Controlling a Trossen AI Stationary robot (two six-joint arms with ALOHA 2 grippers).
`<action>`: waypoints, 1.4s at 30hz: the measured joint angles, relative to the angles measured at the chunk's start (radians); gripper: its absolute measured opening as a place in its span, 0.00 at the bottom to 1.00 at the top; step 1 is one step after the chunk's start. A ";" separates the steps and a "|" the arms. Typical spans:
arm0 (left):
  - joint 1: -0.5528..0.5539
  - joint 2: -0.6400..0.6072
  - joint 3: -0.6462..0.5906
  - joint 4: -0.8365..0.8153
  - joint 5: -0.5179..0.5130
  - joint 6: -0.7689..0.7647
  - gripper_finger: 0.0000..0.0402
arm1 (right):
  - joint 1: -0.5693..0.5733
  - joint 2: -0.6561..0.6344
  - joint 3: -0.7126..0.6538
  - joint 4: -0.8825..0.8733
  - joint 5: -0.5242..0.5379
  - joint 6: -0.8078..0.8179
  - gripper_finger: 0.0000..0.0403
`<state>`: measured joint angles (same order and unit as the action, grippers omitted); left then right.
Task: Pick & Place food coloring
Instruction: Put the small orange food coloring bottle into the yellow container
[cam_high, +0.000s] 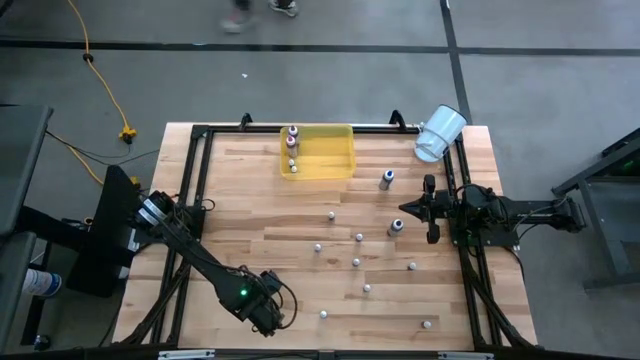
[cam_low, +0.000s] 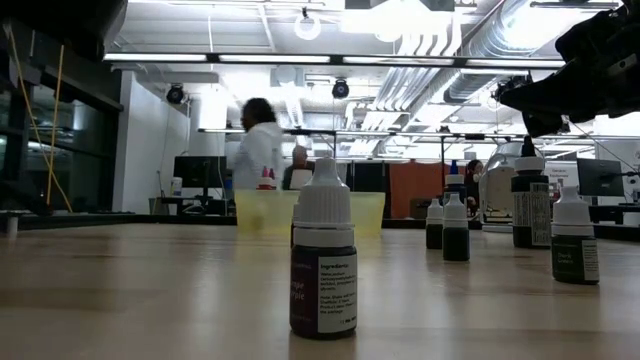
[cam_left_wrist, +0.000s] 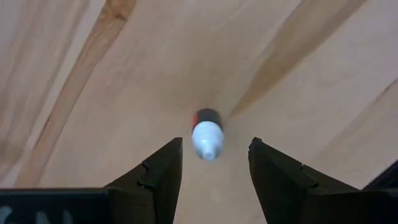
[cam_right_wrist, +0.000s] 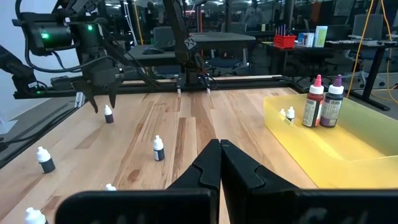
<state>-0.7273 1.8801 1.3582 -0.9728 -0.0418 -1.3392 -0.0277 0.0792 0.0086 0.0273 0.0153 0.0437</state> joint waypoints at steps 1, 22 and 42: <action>0.000 0.000 0.000 0.002 -0.001 0.000 0.43 | 0.000 0.000 0.000 0.000 0.000 0.000 0.00; 0.000 -0.001 0.000 0.001 -0.004 0.030 0.11 | 0.000 0.000 0.000 0.000 0.000 0.000 0.00; 0.036 -0.001 0.089 -0.099 -0.014 0.108 0.06 | 0.000 0.000 0.000 0.000 0.000 0.000 0.00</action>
<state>-0.6909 1.8790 1.4472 -1.0713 -0.0555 -1.2316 -0.0280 0.0792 0.0087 0.0273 0.0153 0.0437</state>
